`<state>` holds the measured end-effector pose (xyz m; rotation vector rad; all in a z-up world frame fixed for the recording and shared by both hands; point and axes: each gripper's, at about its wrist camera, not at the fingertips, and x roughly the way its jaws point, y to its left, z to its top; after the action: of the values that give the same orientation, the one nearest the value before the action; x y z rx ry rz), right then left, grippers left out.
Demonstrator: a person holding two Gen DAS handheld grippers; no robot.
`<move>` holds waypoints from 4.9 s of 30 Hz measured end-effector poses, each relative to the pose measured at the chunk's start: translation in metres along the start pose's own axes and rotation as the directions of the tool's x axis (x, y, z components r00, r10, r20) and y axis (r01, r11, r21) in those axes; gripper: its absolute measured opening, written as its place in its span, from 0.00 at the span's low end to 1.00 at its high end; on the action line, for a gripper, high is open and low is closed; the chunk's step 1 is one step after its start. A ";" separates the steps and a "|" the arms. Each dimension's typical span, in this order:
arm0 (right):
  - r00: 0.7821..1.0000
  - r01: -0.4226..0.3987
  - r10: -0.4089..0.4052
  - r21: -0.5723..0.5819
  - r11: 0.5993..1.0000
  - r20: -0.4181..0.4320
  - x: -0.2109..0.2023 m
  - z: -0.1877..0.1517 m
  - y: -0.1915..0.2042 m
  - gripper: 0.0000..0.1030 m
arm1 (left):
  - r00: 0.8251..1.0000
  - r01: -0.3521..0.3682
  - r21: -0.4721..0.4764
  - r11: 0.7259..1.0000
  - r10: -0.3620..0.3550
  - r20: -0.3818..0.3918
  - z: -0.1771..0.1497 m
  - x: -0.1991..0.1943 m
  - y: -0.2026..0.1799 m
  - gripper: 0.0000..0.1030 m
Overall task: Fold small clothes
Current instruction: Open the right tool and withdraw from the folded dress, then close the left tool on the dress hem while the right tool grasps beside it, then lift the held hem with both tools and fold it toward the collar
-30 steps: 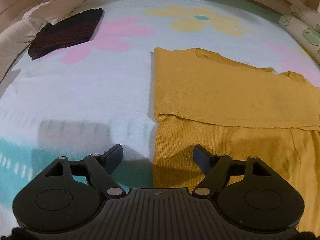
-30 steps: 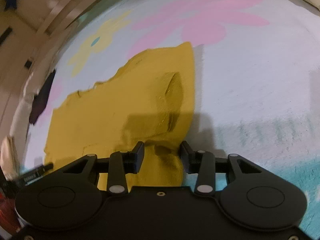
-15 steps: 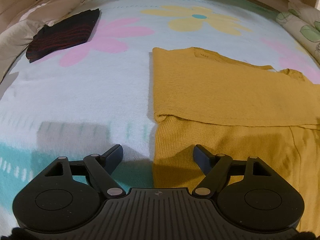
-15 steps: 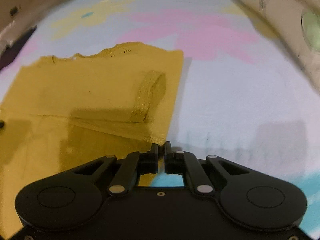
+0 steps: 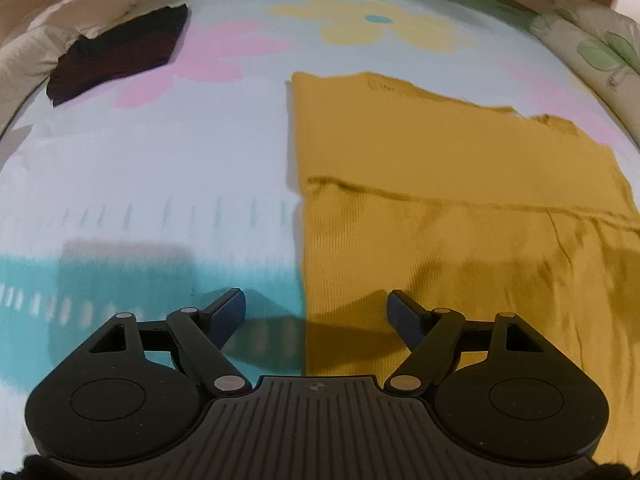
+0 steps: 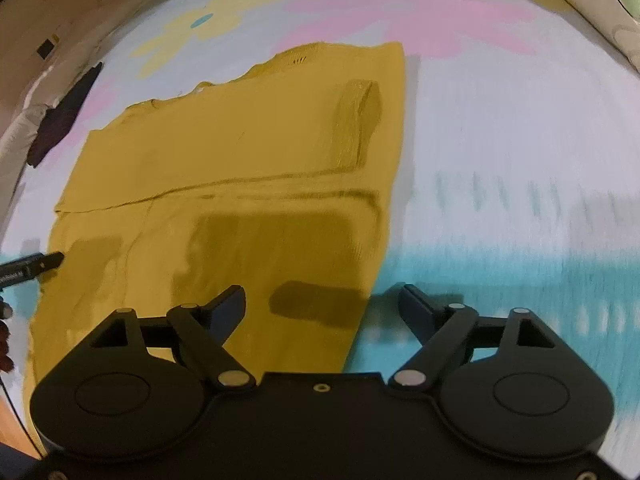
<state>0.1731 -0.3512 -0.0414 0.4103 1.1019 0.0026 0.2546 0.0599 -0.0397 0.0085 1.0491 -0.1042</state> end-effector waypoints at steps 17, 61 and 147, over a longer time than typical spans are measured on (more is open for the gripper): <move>0.990 -0.119 0.126 0.092 0.989 -0.064 -0.048 -0.102 -0.016 0.88 | 0.994 0.086 0.055 0.995 -0.082 -0.071 -0.105 -0.074 0.012 0.75; 0.922 -0.339 0.300 0.136 0.931 0.244 -0.093 -0.110 -0.029 0.14 | 0.965 0.242 -0.175 0.954 -0.218 0.143 -0.098 -0.115 0.046 0.08; 0.929 -0.273 0.193 0.232 0.933 0.317 -0.017 0.042 -0.036 0.18 | 0.924 0.356 -0.243 0.902 -0.379 -0.050 0.023 -0.016 0.027 0.50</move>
<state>0.1946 -0.4018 -0.0218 0.7666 0.7579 0.0027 0.2685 0.0874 -0.0153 -0.4020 1.1454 -0.3278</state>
